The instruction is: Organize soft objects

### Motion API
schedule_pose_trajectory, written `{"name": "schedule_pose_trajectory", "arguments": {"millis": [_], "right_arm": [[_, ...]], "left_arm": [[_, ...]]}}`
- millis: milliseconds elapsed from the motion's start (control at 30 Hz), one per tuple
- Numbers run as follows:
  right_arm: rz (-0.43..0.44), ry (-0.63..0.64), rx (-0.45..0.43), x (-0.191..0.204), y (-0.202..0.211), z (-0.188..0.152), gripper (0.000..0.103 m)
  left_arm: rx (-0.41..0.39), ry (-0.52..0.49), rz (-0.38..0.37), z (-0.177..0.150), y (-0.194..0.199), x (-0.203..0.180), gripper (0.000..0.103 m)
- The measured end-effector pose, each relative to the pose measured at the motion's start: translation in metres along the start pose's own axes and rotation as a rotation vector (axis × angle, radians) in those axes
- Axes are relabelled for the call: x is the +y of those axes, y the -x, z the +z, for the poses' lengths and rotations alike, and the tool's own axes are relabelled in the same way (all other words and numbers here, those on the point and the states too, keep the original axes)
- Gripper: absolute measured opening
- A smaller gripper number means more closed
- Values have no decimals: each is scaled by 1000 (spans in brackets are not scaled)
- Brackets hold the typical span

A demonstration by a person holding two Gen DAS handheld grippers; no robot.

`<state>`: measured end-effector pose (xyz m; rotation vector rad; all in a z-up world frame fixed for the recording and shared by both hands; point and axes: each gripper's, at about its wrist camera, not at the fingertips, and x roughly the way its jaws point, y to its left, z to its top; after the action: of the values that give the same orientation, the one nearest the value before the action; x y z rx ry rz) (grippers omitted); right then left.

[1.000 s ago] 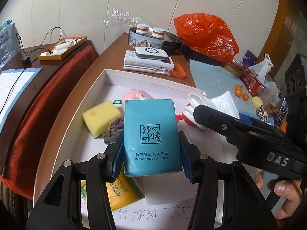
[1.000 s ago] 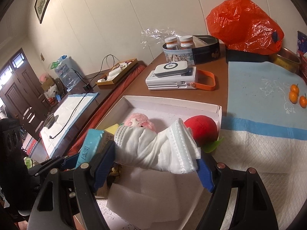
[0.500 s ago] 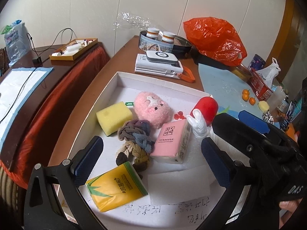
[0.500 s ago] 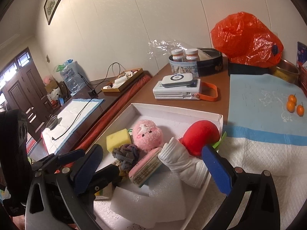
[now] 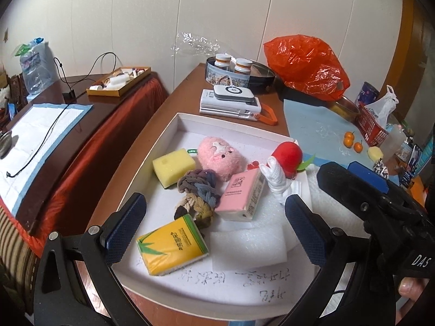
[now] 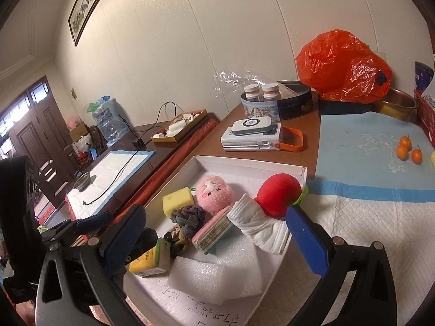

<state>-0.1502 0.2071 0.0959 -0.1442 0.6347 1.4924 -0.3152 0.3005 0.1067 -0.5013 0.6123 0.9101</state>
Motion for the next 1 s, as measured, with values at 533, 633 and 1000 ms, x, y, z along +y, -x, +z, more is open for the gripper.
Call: {"name": "schedule_pose_trajectory", "arguments": {"millis": [533,633,1000], "right_arm": [[31,34,-52,4,37,-6,103],[35,36,-86,1,50,-7,103],[16,98,-206,-16,101,-5,103]], "left_arm": [[-31,-22,2,-8,21,-29,103],[-40,-17,2,-8,25,-33,103],[-109,-8,7,-13,60,-62,103]]}}
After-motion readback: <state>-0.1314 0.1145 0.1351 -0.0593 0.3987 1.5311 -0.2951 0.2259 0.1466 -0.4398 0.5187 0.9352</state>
